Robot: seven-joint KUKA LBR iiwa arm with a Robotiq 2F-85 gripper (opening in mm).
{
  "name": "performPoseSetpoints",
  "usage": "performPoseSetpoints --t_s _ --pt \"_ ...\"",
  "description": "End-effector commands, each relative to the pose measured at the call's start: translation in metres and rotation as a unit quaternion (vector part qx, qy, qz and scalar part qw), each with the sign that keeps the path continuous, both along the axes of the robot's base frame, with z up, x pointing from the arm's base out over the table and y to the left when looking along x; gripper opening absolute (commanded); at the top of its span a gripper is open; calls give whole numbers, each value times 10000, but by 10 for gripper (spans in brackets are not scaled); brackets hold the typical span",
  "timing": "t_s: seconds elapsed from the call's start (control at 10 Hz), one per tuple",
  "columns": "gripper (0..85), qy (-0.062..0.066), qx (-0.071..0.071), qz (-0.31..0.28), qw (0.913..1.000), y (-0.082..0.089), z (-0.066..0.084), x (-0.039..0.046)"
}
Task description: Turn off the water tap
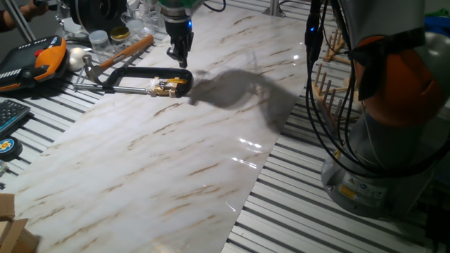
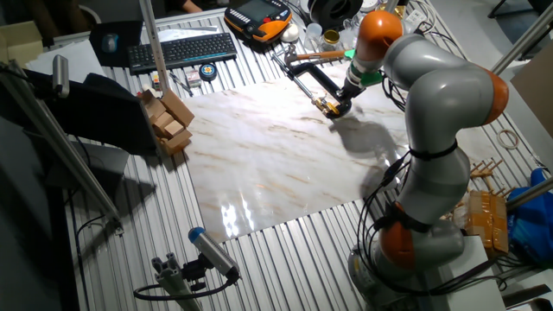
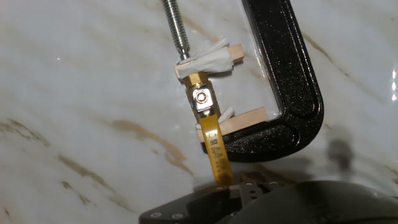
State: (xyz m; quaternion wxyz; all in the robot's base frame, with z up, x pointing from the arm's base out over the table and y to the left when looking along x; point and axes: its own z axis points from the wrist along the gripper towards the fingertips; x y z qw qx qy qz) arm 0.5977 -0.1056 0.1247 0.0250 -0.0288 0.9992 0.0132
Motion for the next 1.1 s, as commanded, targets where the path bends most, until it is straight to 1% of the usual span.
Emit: performPoseSetpoints --t_s 0.0,0.1,0.2,0.3,0.4,0.5,0.6,0.7,0.8,1.0 --pt "0 -9 0 3 10000 -6 -11 2" --pt "0 -16 7 2 10000 -1 -31 5" --pt "0 9 124 -43 9999 -1 -31 5" --pt "0 49 73 -95 9999 -1 -31 5" --pt "0 110 -48 -171 9998 -1 -31 5" --pt "0 126 -61 -225 9996 -1 -31 5" --pt "0 73 -67 -241 9997 -1 -31 5" --pt "0 -65 -78 -251 9996 -1 -31 5" --pt "0 -129 -146 -236 9995 -1 -31 5" --pt "0 -183 -182 -259 9993 -1 -31 5"
